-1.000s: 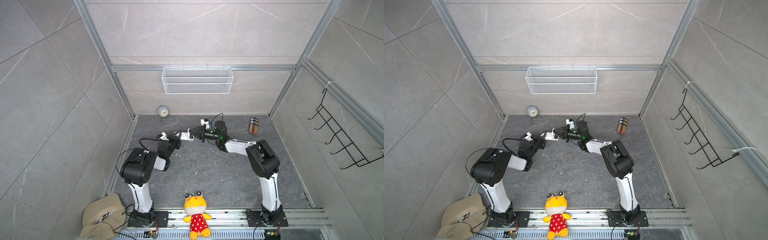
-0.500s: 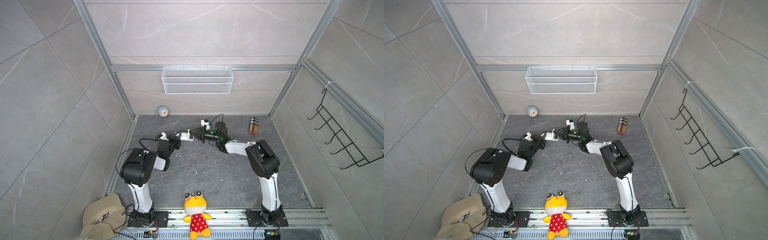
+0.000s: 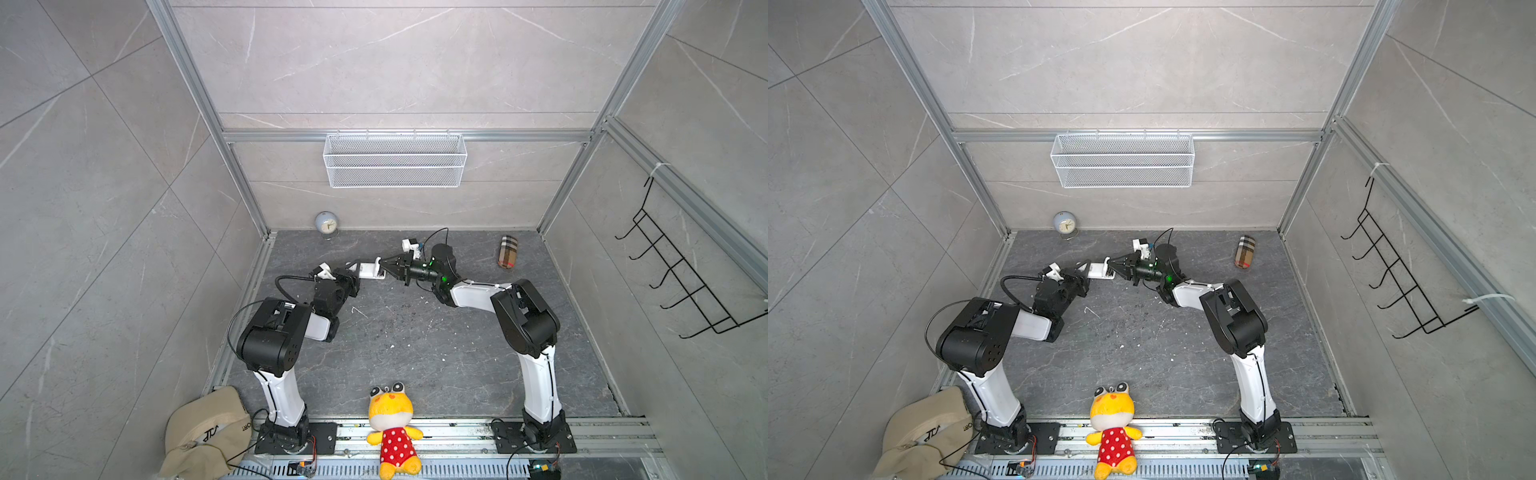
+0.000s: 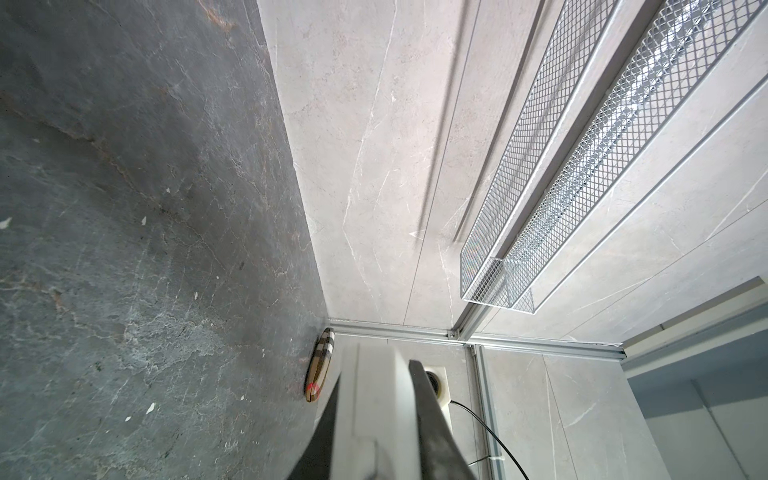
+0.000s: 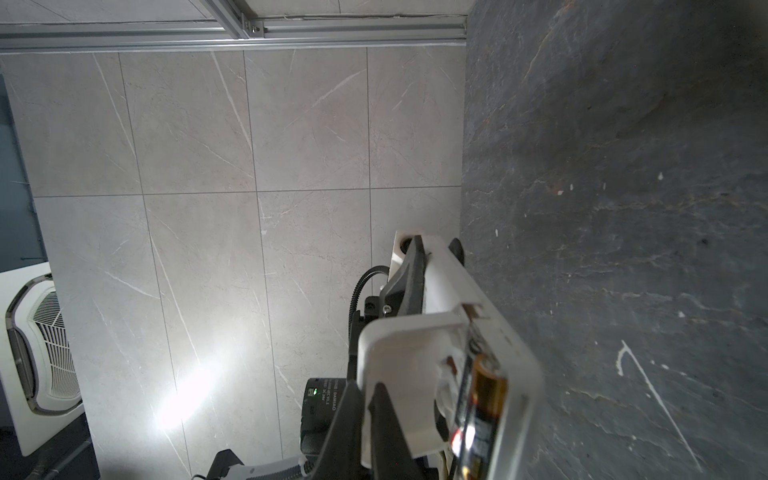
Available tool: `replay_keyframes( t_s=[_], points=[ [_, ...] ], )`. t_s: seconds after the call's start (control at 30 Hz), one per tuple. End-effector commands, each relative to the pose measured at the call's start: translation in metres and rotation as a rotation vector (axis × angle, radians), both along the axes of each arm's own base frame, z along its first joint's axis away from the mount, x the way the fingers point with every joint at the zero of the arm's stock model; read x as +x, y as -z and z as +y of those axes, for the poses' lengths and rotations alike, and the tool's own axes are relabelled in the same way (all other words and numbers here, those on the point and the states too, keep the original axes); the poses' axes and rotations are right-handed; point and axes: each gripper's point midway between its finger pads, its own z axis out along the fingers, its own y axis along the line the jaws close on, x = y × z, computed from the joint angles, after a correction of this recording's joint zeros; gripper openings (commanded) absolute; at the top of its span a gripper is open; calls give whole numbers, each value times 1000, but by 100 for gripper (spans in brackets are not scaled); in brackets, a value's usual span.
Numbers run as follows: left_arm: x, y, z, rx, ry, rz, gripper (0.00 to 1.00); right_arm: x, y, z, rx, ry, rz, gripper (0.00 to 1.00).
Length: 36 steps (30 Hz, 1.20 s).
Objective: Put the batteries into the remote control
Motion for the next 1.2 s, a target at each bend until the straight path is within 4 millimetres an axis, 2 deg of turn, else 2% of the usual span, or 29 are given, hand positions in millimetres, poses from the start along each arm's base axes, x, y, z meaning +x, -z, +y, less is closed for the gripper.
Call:
replay_keyframes(
  t_s=[0.0,0.33,1.03,1.17],
  points=[
    [-1,-63,0,-38,0,-177,11,-5,19,-1,-19,-19,43,11],
    [-2,-66,0,-39,1,-182,11,-6,17,-4,-23,-19,42,15],
    [-3,-68,2,-51,1,-180,11,-6,17,-16,-43,-14,38,16],
    [-3,-67,2,-56,0,-177,11,-6,15,-16,-41,-12,33,20]
  ],
)
